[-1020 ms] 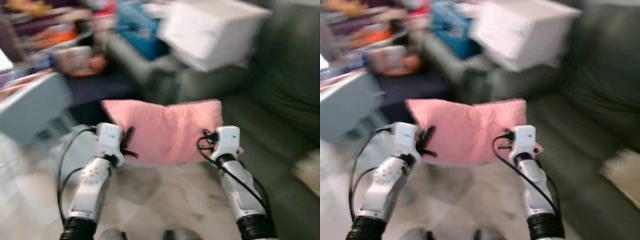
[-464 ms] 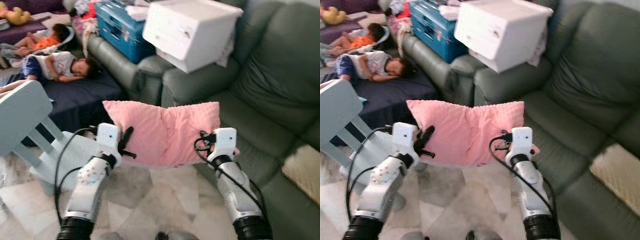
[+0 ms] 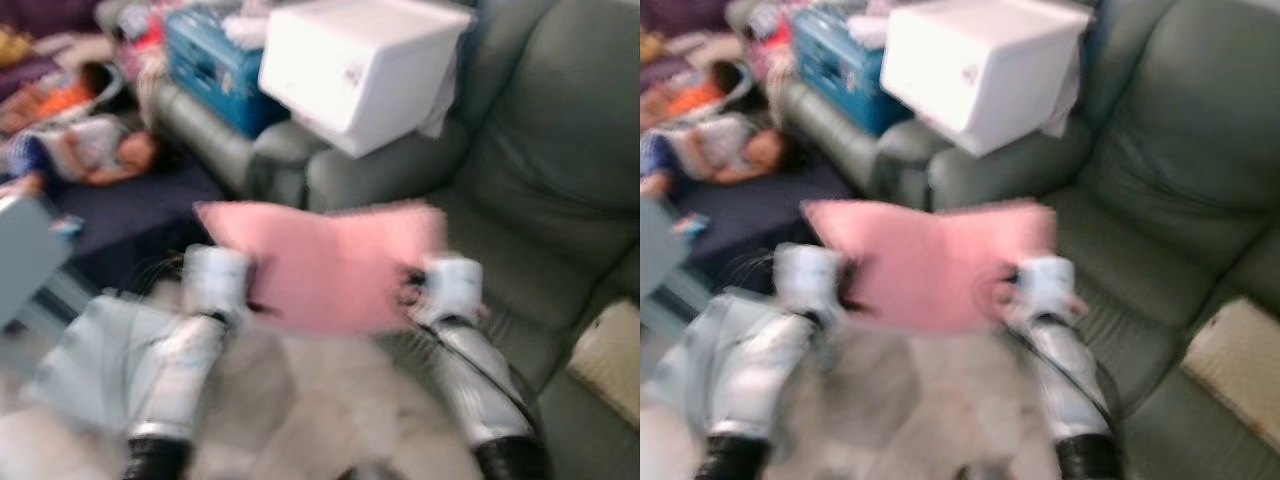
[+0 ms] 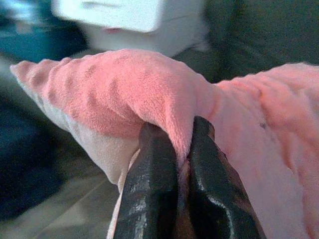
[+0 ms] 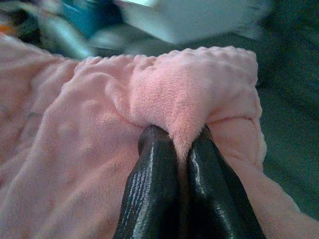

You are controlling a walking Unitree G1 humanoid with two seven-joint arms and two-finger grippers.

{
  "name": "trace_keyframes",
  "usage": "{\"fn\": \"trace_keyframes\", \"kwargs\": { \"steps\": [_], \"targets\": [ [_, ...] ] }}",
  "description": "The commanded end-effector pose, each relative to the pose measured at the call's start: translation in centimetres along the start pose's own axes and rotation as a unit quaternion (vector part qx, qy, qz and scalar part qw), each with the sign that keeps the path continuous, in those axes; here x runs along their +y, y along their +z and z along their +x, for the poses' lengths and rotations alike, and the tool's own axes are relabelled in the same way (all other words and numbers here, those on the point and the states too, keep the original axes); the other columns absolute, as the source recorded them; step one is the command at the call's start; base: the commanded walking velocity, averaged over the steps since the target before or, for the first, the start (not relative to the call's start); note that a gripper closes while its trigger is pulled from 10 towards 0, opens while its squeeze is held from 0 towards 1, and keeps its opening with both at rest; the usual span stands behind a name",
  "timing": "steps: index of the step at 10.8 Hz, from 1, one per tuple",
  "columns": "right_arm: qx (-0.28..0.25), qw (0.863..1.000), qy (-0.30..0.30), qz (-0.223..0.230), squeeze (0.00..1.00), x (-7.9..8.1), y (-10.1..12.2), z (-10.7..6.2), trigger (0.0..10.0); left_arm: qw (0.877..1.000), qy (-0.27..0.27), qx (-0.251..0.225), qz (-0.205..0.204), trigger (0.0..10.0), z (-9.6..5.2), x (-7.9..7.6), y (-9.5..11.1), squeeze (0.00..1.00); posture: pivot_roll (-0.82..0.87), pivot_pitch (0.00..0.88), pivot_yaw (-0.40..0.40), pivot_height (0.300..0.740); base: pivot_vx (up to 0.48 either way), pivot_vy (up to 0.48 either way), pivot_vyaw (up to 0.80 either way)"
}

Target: Move the pillow to the sofa

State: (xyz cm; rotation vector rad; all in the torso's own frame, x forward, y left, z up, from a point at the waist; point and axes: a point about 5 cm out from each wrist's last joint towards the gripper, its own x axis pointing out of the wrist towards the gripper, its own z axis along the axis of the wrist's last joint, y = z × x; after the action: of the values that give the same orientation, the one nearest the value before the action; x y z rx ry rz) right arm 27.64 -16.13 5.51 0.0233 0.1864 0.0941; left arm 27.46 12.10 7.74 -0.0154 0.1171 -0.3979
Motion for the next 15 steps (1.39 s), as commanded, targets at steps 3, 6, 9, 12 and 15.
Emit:
{"fn": "trace_keyframes", "kwargs": {
  "steps": [3, 6, 9, 12, 15],
  "targets": [
    [-0.024, 0.999, 0.020, 0.002, 0.00, 1.29, 1.13, 0.41, 10.0, 1.000, 0.008, -0.010, 0.012, 10.0, -0.10, 0.81, 0.67, 0.00, 0.00, 0.032, -0.072, 0.740, 0.475, 0.000, -0.71],
    [-0.020, 1.000, 0.022, 0.000, 0.00, 1.33, 0.99, 0.39, 10.0, 1.000, 0.009, -0.006, 0.005, 10.0, -0.07, 0.72, 0.53, 0.00, 0.01, 0.032, -0.074, 0.740, 0.429, 0.091, -0.35],
    [-0.019, 1.000, 0.025, -0.002, 0.00, 1.41, 0.94, 0.38, 10.0, 1.000, 0.010, -0.003, 0.003, 10.0, -0.06, 0.82, 0.46, 0.00, 0.01, 0.033, -0.076, 0.740, 0.304, 0.367, -0.27],
    [-0.016, 1.000, 0.027, -0.002, 0.00, 1.49, 0.82, 0.38, 10.0, 1.000, 0.011, -0.004, 0.007, 10.0, -0.10, 0.85, 0.52, 0.00, 0.01, 0.035, -0.075, 0.740, 0.000, 0.441, 0.00],
    [-0.007, 1.000, 0.028, -0.002, 0.00, 1.62, 0.47, 0.27, 10.0, 1.000, 0.012, -0.006, 0.011, 10.0, -0.21, 0.71, 0.55, 0.00, 0.01, 0.040, -0.077, 0.740, 0.000, 0.000, -0.27]
  ]
}}
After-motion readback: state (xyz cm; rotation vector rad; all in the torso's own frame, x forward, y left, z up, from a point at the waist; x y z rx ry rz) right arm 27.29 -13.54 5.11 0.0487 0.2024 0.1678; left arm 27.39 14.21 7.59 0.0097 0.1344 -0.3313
